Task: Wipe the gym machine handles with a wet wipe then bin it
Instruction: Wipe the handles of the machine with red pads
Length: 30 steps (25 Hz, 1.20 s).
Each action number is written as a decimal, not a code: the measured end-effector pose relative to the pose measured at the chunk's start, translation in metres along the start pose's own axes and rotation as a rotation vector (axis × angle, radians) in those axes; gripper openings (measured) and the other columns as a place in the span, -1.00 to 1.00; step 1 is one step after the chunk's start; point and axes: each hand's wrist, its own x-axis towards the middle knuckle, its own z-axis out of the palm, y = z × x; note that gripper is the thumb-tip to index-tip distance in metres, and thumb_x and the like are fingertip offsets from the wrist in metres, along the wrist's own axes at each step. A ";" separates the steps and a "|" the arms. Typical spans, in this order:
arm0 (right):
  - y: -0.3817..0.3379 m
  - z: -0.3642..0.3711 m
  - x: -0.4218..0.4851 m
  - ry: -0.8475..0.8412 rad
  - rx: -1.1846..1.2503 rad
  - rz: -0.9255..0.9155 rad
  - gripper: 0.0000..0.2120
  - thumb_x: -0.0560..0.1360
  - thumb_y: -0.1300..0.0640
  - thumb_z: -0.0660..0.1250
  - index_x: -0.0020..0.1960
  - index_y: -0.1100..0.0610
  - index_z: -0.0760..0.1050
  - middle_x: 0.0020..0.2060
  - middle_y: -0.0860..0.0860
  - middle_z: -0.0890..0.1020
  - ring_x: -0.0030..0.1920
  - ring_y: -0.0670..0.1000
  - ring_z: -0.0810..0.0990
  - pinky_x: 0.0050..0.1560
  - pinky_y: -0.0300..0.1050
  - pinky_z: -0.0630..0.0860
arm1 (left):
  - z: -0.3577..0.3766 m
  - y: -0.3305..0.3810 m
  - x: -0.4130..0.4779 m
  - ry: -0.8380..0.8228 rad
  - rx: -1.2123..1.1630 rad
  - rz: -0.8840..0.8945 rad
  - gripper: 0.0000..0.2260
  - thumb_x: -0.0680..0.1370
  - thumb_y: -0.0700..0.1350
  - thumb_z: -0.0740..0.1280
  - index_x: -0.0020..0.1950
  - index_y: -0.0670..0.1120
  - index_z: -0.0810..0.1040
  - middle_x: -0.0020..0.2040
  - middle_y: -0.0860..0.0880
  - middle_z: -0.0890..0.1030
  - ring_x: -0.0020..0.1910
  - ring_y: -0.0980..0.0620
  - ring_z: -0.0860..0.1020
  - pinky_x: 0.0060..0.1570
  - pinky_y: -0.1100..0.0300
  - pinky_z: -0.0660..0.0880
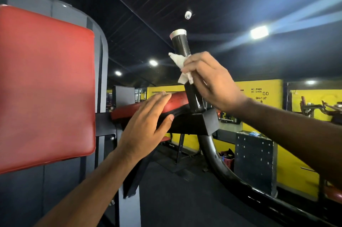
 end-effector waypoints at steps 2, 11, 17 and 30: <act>-0.005 0.010 0.013 0.171 0.128 0.234 -0.84 0.58 0.34 0.22 0.10 0.23 0.53 0.05 0.09 0.55 0.08 -0.13 0.51 0.12 -0.34 0.40 | 0.000 -0.001 0.000 0.009 -0.004 0.001 -0.46 0.62 0.16 0.09 0.56 -0.03 0.21 0.53 -0.01 0.29 0.52 0.12 0.19 0.47 0.01 0.27; 0.004 0.013 0.020 -0.123 1.215 1.139 -0.66 0.64 0.23 0.02 0.21 0.32 0.51 -0.08 0.18 0.65 0.01 0.19 0.65 0.02 -0.02 0.63 | 0.002 0.007 -0.007 0.045 -0.028 -0.026 -0.50 0.65 0.03 0.19 0.56 -0.08 0.24 0.53 -0.01 0.28 0.53 0.13 0.18 0.48 0.14 0.18; -0.020 -0.003 -0.006 -0.298 0.237 0.923 -0.78 0.60 0.16 0.09 -0.02 0.19 0.50 -0.07 0.24 0.64 -0.07 0.26 0.63 -0.01 0.11 0.59 | -0.010 0.042 -0.020 0.014 -0.037 -0.211 -0.49 0.62 -0.03 0.27 0.55 -0.07 0.26 0.55 -0.02 0.27 0.54 0.09 0.18 0.50 0.09 0.17; -0.209 -0.017 -0.052 -0.486 0.563 0.485 -0.77 0.50 -0.02 0.26 -0.11 0.15 0.51 -0.08 0.21 0.64 -0.02 0.25 0.59 -0.08 0.00 0.48 | -0.181 0.190 -0.185 -0.102 0.480 -0.755 -0.60 0.51 0.04 0.32 0.32 -0.06 0.54 0.22 -0.08 0.63 0.18 -0.09 0.59 0.23 0.06 0.47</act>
